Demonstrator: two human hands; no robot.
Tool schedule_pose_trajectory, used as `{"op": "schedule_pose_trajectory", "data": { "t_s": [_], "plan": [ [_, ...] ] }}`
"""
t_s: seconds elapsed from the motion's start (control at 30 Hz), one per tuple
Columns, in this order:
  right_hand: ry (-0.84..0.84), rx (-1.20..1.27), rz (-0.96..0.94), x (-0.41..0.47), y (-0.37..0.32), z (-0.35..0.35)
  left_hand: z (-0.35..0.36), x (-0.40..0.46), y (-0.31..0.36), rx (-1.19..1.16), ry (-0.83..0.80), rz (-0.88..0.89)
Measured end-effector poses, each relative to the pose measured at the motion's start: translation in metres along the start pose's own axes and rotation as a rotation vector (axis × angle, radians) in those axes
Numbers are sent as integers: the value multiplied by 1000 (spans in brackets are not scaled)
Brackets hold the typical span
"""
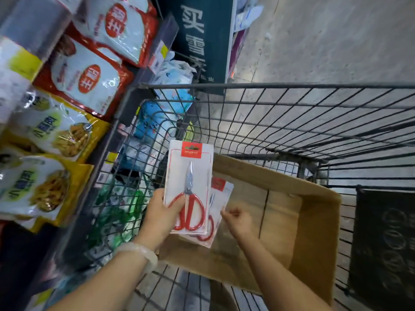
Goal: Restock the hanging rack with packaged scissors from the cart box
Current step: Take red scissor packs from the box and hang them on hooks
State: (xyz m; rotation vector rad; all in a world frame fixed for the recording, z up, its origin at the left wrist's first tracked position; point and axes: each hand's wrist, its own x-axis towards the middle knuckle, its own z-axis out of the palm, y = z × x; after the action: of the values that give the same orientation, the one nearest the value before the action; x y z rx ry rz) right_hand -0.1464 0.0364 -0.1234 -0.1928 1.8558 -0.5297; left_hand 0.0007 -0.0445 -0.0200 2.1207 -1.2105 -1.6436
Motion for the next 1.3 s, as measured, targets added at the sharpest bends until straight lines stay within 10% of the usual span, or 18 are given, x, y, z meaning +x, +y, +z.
{"op": "schedule_pose_trajectory", "data": {
  "t_s": [0.6,1.3],
  "plan": [
    [3,18,165,15,27,-17,-20,8,-23,-3,58,-95],
    [-463,-111,-658,-228,-96,-24,-132,-173,-47,-397,332,191]
  ]
}}
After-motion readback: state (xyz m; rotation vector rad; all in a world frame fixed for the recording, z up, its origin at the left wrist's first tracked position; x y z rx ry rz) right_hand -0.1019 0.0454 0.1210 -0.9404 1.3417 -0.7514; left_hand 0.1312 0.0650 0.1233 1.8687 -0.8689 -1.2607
